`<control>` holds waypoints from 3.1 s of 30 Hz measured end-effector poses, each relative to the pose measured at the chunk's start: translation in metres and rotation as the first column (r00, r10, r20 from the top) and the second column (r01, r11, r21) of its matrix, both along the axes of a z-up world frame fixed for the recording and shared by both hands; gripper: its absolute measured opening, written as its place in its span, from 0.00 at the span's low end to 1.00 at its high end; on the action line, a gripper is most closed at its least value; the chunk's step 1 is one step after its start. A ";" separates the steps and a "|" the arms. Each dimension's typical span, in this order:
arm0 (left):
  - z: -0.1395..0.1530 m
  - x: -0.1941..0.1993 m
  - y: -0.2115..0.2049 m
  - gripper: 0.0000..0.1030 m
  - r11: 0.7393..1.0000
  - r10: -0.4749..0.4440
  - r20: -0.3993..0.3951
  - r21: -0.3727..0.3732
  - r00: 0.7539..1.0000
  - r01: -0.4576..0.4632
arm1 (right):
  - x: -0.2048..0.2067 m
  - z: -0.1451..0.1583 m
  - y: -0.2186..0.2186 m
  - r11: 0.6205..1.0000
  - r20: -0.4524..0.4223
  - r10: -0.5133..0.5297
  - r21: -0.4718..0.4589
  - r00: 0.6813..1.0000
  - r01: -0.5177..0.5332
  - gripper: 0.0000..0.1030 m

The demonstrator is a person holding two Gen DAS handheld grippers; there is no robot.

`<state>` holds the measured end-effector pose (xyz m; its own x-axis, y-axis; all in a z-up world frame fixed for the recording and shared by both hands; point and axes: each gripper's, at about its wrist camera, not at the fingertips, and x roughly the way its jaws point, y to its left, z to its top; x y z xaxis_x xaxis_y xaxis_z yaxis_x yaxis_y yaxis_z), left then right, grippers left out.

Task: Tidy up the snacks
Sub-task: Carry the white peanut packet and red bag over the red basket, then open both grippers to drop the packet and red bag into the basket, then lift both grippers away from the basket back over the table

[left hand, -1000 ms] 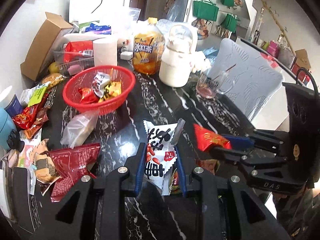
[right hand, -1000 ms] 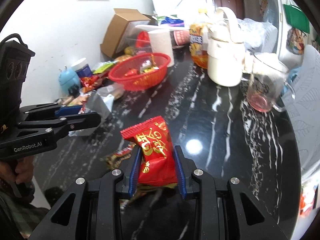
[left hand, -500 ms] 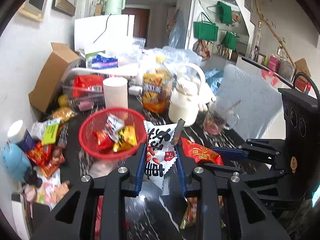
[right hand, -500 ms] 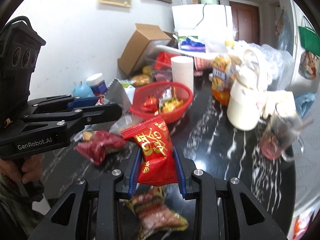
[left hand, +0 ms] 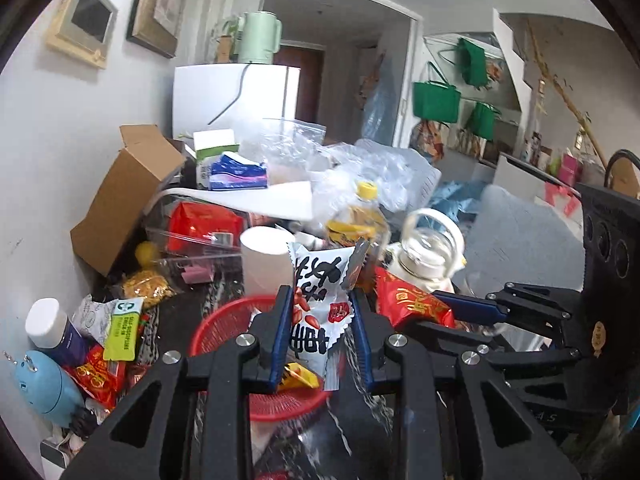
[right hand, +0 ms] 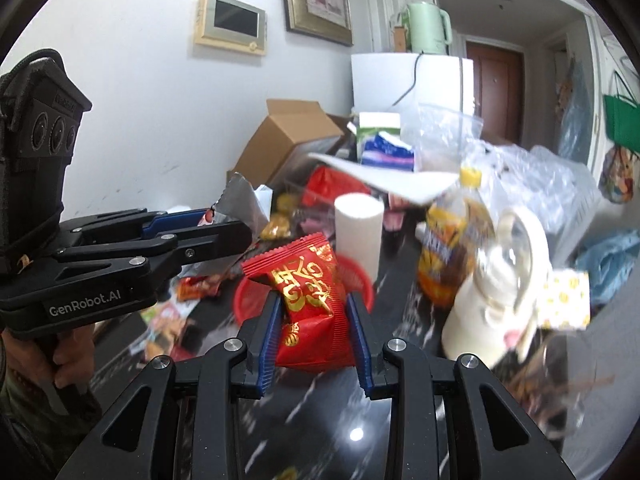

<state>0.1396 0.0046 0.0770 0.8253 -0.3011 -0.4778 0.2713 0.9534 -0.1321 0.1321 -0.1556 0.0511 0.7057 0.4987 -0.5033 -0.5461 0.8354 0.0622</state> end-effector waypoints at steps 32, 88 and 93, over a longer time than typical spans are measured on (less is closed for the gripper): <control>-0.063 0.116 0.030 0.27 0.981 0.175 -0.192 0.114 0.966 -0.156 | 0.138 -0.038 0.054 0.990 -0.103 0.060 -0.121 0.993 -0.072 0.31; -0.068 0.117 0.026 0.62 0.977 0.205 -0.353 0.122 0.913 -0.172 | 0.128 -0.029 0.048 0.991 -0.179 -0.012 -0.135 0.984 -0.013 0.32; -0.032 0.090 0.029 0.62 0.975 0.216 -0.280 0.118 0.936 -0.190 | 0.103 -0.001 0.044 0.993 -0.124 -0.011 -0.118 0.992 -0.004 0.32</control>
